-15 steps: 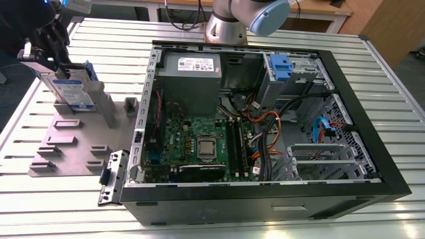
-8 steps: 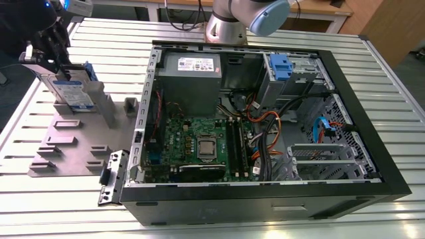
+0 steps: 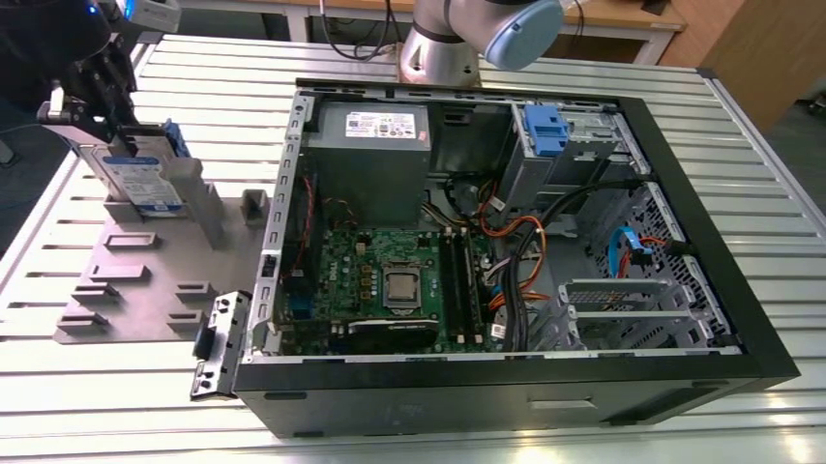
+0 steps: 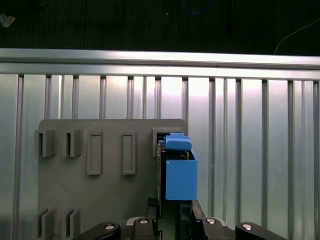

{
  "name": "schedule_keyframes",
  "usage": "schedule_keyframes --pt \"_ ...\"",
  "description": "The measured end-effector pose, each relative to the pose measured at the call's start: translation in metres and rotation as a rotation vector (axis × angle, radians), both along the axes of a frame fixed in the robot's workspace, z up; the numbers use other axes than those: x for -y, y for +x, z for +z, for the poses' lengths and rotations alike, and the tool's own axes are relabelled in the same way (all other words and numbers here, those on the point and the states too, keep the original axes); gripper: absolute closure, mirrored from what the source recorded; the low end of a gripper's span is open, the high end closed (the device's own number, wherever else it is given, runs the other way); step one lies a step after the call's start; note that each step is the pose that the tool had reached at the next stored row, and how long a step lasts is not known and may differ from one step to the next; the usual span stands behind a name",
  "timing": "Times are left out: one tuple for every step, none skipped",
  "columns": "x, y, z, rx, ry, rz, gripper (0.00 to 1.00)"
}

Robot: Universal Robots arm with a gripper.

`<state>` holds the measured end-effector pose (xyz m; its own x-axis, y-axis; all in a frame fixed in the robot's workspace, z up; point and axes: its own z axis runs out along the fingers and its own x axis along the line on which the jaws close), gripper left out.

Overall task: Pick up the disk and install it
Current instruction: 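Pick up the disk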

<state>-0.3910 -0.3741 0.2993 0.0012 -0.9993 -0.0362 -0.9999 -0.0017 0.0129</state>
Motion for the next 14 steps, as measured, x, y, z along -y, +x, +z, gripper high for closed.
schedule_keyframes --pt "0.0000 0.0000 0.0000 0.0000 0.0000 0.000 0.65" --pt "0.0000 0.0000 0.0000 0.0000 -0.0001 0.000 0.65" --pt "0.0000 0.0000 0.0000 0.0000 -0.0001 0.000 0.65" --pt "0.0000 0.0000 0.0000 -0.0001 -0.0001 0.000 0.65" --pt "0.0000 0.0000 0.0000 -0.0001 -0.0001 0.000 0.65" --pt "0.0000 0.0000 0.0000 0.0000 -0.0001 0.000 0.65" --pt "0.0000 0.0000 0.0000 -0.0001 -0.0001 0.000 0.65" --pt "0.0000 0.0000 0.0000 -0.0001 -0.0001 0.000 0.65" --pt "0.0000 0.0000 0.0000 -0.0001 -0.0001 0.000 0.65" --pt "0.0000 0.0000 0.0000 -0.0001 -0.0001 0.000 0.65" --pt "0.0000 0.0000 0.0000 -0.0001 -0.0001 0.000 0.65" --pt "0.0000 0.0000 -0.0001 -0.0001 -0.0001 0.000 0.65" --pt "0.0000 0.0000 -0.0002 0.0001 -0.0013 0.000 0.65" --pt "-0.0001 0.0000 -0.0001 0.0001 -0.0045 0.000 0.65"
